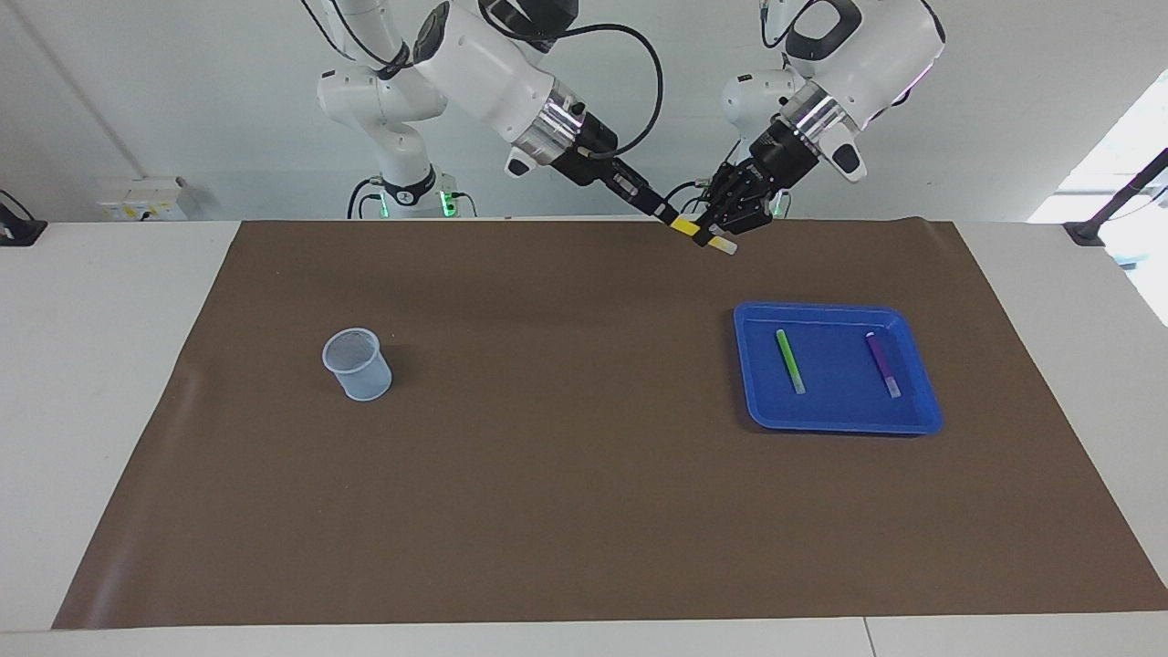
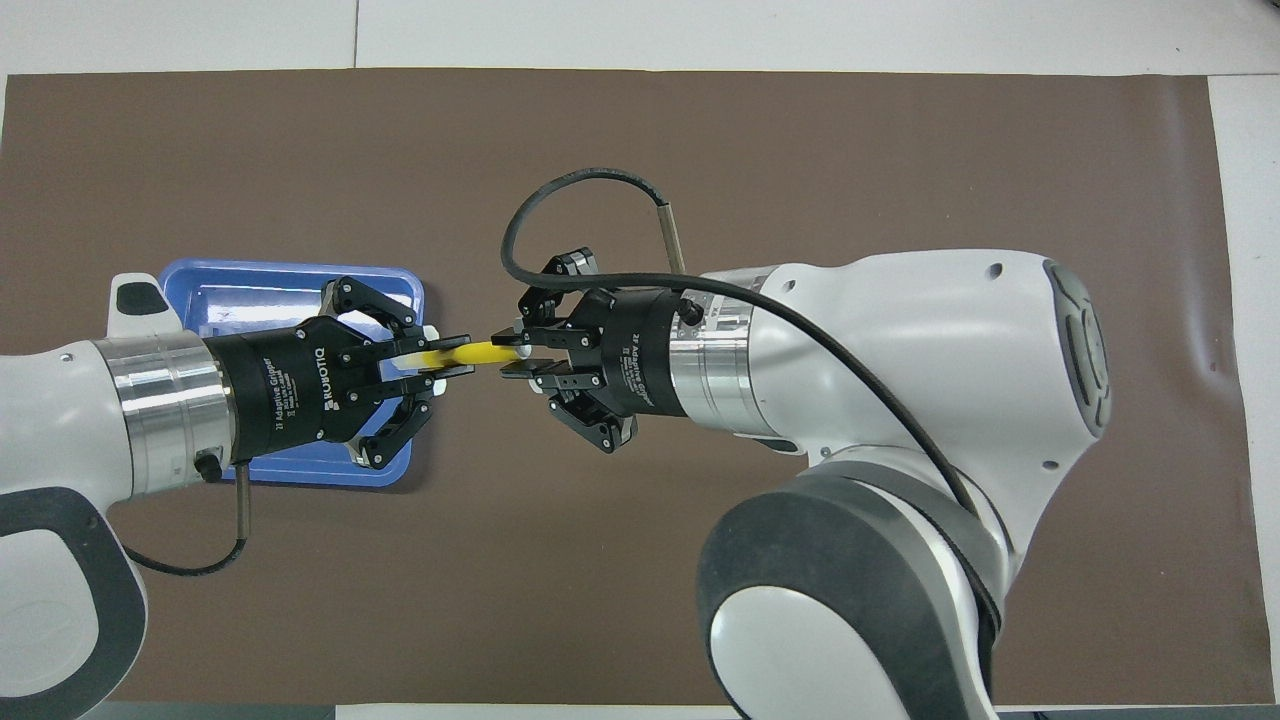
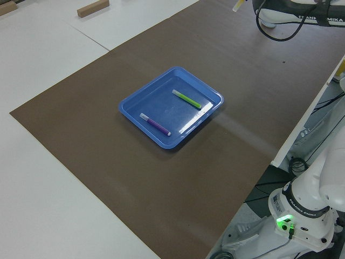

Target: Right arm passes pens to left for tray arrangement

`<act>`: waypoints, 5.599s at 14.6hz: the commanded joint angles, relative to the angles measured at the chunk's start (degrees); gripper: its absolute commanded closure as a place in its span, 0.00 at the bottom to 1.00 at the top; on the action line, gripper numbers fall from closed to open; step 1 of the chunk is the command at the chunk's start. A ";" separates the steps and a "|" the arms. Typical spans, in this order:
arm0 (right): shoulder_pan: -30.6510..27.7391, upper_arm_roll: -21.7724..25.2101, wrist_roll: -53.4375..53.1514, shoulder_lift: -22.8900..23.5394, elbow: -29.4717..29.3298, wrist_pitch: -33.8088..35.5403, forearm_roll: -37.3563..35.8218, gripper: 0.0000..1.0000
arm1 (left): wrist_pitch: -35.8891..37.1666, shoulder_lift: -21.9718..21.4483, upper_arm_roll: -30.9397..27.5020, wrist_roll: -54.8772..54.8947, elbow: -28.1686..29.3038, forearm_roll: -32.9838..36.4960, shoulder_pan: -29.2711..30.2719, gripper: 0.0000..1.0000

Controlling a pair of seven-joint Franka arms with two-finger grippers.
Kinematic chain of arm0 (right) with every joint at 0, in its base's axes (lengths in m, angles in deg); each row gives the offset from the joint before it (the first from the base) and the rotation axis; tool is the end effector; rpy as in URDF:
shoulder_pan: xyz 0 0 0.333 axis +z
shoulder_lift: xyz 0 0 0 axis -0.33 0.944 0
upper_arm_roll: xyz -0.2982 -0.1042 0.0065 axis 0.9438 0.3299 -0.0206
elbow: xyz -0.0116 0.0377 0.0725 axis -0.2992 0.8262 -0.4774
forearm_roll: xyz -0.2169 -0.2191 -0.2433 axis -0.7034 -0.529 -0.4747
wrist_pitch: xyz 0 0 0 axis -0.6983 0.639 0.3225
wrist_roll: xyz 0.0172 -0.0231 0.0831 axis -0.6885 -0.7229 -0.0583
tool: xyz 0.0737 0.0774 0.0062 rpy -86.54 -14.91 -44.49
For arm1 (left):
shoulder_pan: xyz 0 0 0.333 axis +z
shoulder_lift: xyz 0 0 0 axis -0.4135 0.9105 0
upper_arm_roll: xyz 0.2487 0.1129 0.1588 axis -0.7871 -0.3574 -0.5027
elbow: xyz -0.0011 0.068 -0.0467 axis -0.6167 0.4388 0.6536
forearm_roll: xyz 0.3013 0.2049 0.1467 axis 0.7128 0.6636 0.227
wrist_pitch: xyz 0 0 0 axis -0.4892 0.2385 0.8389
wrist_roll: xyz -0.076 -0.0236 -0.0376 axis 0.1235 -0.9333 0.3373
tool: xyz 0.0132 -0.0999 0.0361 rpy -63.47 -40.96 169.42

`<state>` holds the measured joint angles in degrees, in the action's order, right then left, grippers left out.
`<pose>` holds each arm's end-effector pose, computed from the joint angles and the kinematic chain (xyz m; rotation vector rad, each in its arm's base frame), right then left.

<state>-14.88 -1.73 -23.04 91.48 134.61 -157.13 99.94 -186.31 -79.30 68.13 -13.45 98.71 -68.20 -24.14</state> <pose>0.5015 0.3598 0.5938 -1.9353 1.2830 0.4590 0.4511 -0.2060 0.5803 1.7422 1.6663 -0.4389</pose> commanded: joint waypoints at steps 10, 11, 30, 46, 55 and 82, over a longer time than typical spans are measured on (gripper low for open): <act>-0.87 14.50 37.09 -4.23 4.09 19.19 -23.41 0.00 | 12.50 5.03 0.15 35.54 1.14 8.56 16.13 1.00; -0.87 15.91 42.11 -5.20 5.93 19.55 -26.67 0.00 | 13.13 6.54 0.15 40.48 0.70 12.34 16.85 1.00; -0.61 35.79 74.86 -4.77 -3.19 30.01 -49.82 0.00 | 10.07 38.10 -0.38 73.56 -12.31 60.46 16.24 1.00; -3.86 34.73 76.18 -4.68 -6.69 38.27 -46.39 0.00 | 9.27 37.84 -0.21 75.16 -12.04 60.11 15.89 0.00; -3.86 32.27 72.93 -3.98 -8.81 41.70 -45.77 0.00 | 30.01 22.40 0.23 67.18 -23.47 51.67 15.36 0.00; -3.07 31.48 71.25 -3.89 -8.20 42.06 -45.60 0.00 | 40.30 17.63 -22.53 69.53 -31.47 46.92 -9.86 0.00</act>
<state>-17.44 30.19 48.49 87.34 126.89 -115.71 53.42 -145.08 -61.32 46.08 55.16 66.95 -20.52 -34.12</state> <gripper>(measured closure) 0.000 0.000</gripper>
